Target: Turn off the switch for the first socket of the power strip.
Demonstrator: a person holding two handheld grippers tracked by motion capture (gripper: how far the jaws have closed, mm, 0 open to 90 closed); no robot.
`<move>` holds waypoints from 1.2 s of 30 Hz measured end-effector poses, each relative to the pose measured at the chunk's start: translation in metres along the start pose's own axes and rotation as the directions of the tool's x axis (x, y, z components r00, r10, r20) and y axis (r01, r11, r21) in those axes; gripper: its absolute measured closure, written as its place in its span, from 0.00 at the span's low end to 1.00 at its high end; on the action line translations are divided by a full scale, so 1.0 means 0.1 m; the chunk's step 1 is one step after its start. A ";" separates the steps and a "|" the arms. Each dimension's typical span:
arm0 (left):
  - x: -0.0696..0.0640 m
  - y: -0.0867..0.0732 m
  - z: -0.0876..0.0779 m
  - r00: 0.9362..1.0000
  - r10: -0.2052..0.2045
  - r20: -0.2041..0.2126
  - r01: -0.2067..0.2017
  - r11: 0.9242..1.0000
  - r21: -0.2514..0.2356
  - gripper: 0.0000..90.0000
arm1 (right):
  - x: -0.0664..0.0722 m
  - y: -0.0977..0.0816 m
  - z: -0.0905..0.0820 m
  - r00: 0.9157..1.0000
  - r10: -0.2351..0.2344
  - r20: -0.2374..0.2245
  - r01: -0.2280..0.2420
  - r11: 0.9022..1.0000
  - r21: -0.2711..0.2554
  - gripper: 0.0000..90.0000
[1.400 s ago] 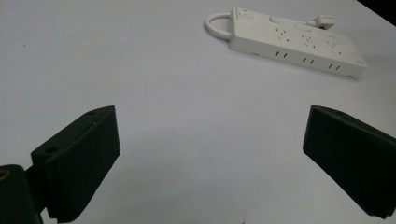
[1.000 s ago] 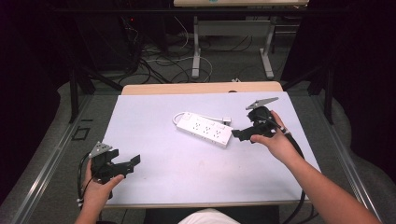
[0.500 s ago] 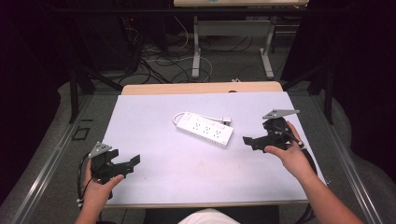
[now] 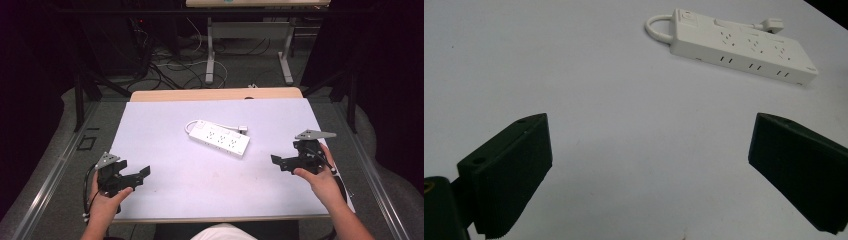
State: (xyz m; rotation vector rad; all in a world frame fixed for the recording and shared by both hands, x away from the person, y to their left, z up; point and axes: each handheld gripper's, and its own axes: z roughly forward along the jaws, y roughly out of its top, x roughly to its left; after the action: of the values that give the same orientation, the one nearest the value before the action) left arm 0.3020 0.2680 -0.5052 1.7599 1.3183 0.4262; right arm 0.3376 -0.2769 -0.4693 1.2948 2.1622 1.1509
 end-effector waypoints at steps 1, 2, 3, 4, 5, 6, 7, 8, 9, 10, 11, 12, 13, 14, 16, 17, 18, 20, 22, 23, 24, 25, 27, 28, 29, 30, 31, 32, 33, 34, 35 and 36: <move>0.00 0.00 0.00 1.000 0.001 0.002 -0.001 1.000 -0.002 0.04 | 0.00 -0.02 0.00 1.000 0.002 -0.002 -0.002 1.000 -0.005 0.00; 0.00 0.00 0.00 1.000 0.001 0.002 -0.001 1.000 -0.001 0.04 | -0.01 -0.04 -0.01 1.000 0.002 0.007 -0.002 1.000 -0.004 0.00; 0.00 0.00 0.00 1.000 0.000 0.002 0.000 1.000 -0.001 0.04 | -0.01 -0.06 -0.01 1.000 0.005 0.010 -0.005 1.000 -0.007 0.00; 0.00 0.00 0.00 1.000 0.000 0.002 0.000 1.000 -0.001 0.04 | -0.01 -0.08 -0.01 1.000 0.009 0.016 -0.009 1.000 -0.010 0.00; 0.00 0.00 0.00 1.000 0.000 0.002 0.000 1.000 -0.001 0.04 | -0.02 -0.10 -0.02 1.000 0.010 0.019 -0.010 1.000 -0.012 0.00; 0.00 0.00 0.00 1.000 0.000 0.002 0.000 1.000 -0.001 0.04 | -0.02 -0.13 -0.01 1.000 0.018 0.017 -0.018 1.000 -0.016 0.00; 0.00 0.00 0.00 1.000 0.000 0.000 0.000 1.000 0.001 0.04 | -0.03 -0.15 -0.01 1.000 0.018 0.021 -0.018 1.000 -0.017 0.00; 0.00 0.00 0.00 1.000 0.000 0.000 0.000 1.000 0.002 0.04 | -0.03 -0.17 0.00 0.999 0.019 0.029 -0.019 1.000 -0.021 0.00; 0.00 0.00 0.00 1.000 0.000 0.000 0.000 1.000 0.002 0.04 | -0.03 -0.19 0.00 0.999 0.016 0.040 -0.015 1.000 -0.018 0.00; 0.00 0.00 0.01 1.000 0.000 0.000 0.000 1.000 0.003 0.04 | -0.03 -0.21 0.01 0.999 0.012 0.051 -0.010 1.000 -0.021 0.00; 0.00 -0.01 0.01 1.000 -0.001 0.002 0.001 1.000 0.003 0.04 | -0.04 -0.23 0.02 0.998 0.012 0.059 -0.011 1.000 -0.025 0.00; 0.00 -0.01 0.01 1.000 0.000 0.000 0.000 1.000 0.006 0.04 | -0.04 -0.25 0.03 0.998 0.010 0.066 -0.009 1.000 -0.025 0.00; 0.00 -0.01 0.01 1.000 0.000 -0.001 0.000 1.000 0.005 0.04 | -0.06 -0.28 0.03 0.998 0.007 0.069 -0.005 1.000 -0.027 0.00; 0.00 -0.01 0.01 1.000 0.000 0.000 0.000 1.000 0.006 0.04 | -0.07 -0.30 0.04 0.997 0.013 0.074 -0.011 1.000 -0.029 0.00; 0.00 -0.01 0.01 1.000 0.003 0.001 -0.003 1.000 0.006 0.04 | -0.08 -0.33 0.04 0.997 0.029 0.073 -0.027 0.999 -0.028 0.00; 0.00 -0.01 0.01 1.000 0.004 0.002 -0.004 1.000 0.010 0.04 | -0.10 -0.35 0.05 0.997 0.025 0.074 -0.023 0.999 -0.030 0.00; 0.00 -0.01 0.02 1.000 0.002 -0.001 -0.002 1.000 0.003 0.04 | -0.11 -0.37 0.06 0.997 0.028 0.070 -0.026 0.999 -0.032 0.00; 0.00 -0.01 0.02 1.000 0.001 -0.002 -0.001 1.000 0.004 0.04 | -0.12 -0.40 0.08 0.997 0.048 0.067 -0.046 0.999 -0.029 0.00; 0.00 -0.02 0.02 1.000 0.001 -0.001 -0.001 1.000 0.005 0.04 | -0.15 -0.43 0.10 0.996 0.041 0.074 -0.039 0.999 -0.028 0.00; 0.00 -0.02 0.02 1.000 0.002 -0.001 -0.002 1.000 0.006 0.04 | -0.15 -0.44 0.11 0.996 0.049 0.074 -0.047 0.999 -0.027 0.00; 0.00 -0.02 0.02 1.000 0.002 -0.002 -0.002 1.000 0.008 0.04 | -0.16 -0.45 0.12 0.996 0.044 0.083 -0.041 0.999 -0.028 0.00; 0.00 -0.02 0.02 1.000 0.002 -0.002 -0.002 1.000 0.008 0.04 | -0.17 -0.47 0.12 0.995 0.043 0.093 -0.041 0.999 -0.026 0.00; 0.00 -0.02 0.02 1.000 0.002 0.000 -0.002 1.000 0.016 0.04 | -0.19 -0.50 0.14 0.993 0.036 0.111 -0.032 0.999 -0.032 0.00; 0.00 -0.02 0.02 1.000 0.004 -0.002 -0.004 1.000 0.014 0.04 | -0.20 -0.51 0.14 0.993 0.036 0.111 -0.034 0.999 -0.027 0.00; 0.00 -0.02 0.03 1.000 0.003 -0.006 -0.003 1.000 0.008 0.04 | -0.21 -0.53 0.15 0.993 0.040 0.111 -0.038 0.999 -0.028 0.00; 0.00 -0.03 0.03 1.000 0.002 -0.006 -0.002 1.000 0.008 0.04 | -0.21 -0.54 0.15 0.992 0.054 0.111 -0.052 0.998 -0.028 0.00; 0.00 -0.03 0.03 1.000 0.003 -0.006 -0.002 1.000 0.009 0.04 | -0.23 -0.56 0.16 0.993 0.056 0.106 -0.053 0.998 -0.034 0.00; 0.00 -0.03 0.04 1.000 0.002 -0.006 -0.002 1.000 0.009 0.04 | -0.24 -0.57 0.16 0.992 0.064 0.109 -0.060 0.997 -0.038 0.00; 0.00 -0.03 0.04 1.000 0.003 -0.006 -0.003 1.000 0.009 0.04 | -0.25 -0.59 0.16 0.991 0.074 0.109 -0.071 0.997 -0.034 0.00; 0.00 -0.03 0.04 1.000 0.003 -0.007 -0.003 1.000 0.011 0.04 | -0.27 -0.60 0.17 0.990 0.083 0.112 -0.079 0.996 -0.038 0.00; 0.00 -0.03 0.04 1.000 0.003 -0.006 -0.003 1.000 0.011 0.04 | -0.29 -0.61 0.17 0.989 0.092 0.116 -0.088 0.995 -0.038 0.00; 0.00 -0.03 0.04 1.000 0.004 -0.004 -0.004 1.000 0.011 0.04 | -0.31 -0.63 0.18 0.987 0.097 0.126 -0.093 0.995 -0.042 0.00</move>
State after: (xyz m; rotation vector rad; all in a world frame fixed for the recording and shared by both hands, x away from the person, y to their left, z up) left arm 0.3033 0.2665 -0.5098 1.7718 1.3227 0.4262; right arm 0.3299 -0.3105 -0.5330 1.4293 1.9988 1.1053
